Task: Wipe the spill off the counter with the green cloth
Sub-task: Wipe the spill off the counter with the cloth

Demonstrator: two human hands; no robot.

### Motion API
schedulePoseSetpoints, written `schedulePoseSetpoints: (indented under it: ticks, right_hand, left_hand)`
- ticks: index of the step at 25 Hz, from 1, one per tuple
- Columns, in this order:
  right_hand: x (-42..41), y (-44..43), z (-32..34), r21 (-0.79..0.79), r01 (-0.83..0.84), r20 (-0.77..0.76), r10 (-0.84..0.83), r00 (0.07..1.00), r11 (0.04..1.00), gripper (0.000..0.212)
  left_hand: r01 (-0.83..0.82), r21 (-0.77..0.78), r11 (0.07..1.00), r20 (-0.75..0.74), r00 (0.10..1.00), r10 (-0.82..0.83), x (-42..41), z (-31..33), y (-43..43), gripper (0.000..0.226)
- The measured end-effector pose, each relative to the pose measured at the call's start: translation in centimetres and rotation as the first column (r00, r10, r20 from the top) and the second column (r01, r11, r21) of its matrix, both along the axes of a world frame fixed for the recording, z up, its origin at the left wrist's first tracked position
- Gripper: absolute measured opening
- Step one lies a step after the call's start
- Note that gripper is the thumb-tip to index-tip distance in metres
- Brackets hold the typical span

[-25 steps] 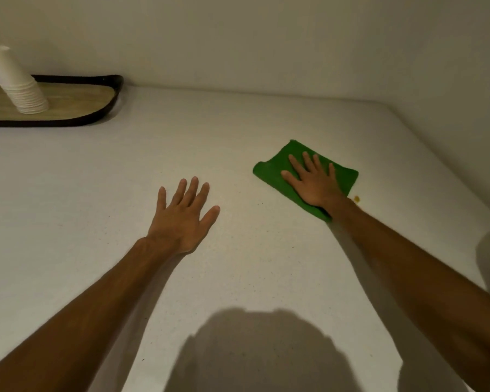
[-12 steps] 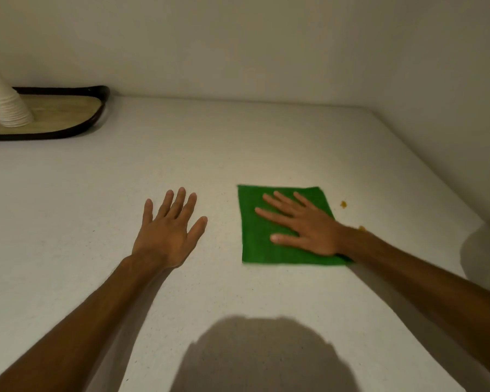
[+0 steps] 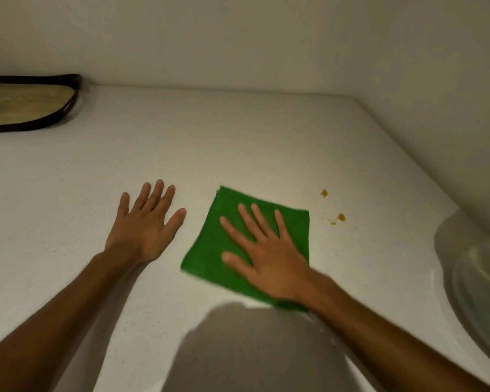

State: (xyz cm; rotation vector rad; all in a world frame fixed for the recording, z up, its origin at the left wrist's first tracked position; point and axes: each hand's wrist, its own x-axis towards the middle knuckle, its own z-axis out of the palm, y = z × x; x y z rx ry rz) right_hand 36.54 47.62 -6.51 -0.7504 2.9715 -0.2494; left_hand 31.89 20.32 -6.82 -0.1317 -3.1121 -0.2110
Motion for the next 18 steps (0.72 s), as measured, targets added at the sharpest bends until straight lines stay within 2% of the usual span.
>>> schedulePoseSetpoints:
  ticks: [2, 5, 8, 11, 15, 17, 18]
  right_hand:
    - [5.1, 2.4, -0.4, 0.005, -0.026, -0.009, 0.026, 1.000, 1.000, 0.067]
    - [5.6, 6.9, -0.1, 0.062, 0.056, -0.021, -0.055, 0.998, 0.997, 0.066]
    - [0.2, 9.3, 0.3, 0.115, 0.184, -0.027, -0.182, 0.983, 0.976, 0.067]
    - [-7.6, 10.3, 0.6, 0.112, 0.331, -0.019, -0.331, 0.943, 0.937, 0.079]
    - [-13.7, 8.8, 1.9, 0.114, 0.497, 0.067, -0.505, 0.860, 0.861, 0.080]
    - [-12.6, 6.7, 2.1, 0.121, 0.445, 0.069, -0.455, 0.888, 0.887, 0.077]
    - [-10.7, 5.7, 1.7, 0.118, 0.367, 0.061, -0.376, 0.925, 0.923, 0.076]
  left_hand:
    - [-0.009, 0.013, 1.000, 0.020, 1.000, 0.009, 0.1, 0.3, 0.1, 0.076]
    - [-0.040, 0.012, 0.999, 0.050, 0.998, 0.040, -0.3, 1.1, 1.1, 0.086]
    - [-0.017, 0.016, 1.000, 0.040, 0.999, 0.017, -0.4, 1.5, 3.5, 0.087]
    - [-0.006, 0.015, 1.000, 0.050, 0.999, 0.005, -0.7, 1.3, 5.4, 0.083]
    - [-0.021, -0.015, 1.000, 0.052, 0.998, 0.022, -0.8, 1.1, 5.6, 0.085]
    - [-0.025, -0.011, 1.000, 0.065, 0.998, 0.025, -0.9, 1.3, 5.8, 0.085]
    - [-0.023, -0.005, 1.000, 0.059, 0.998, 0.024, -0.9, 1.4, 6.0, 0.084]
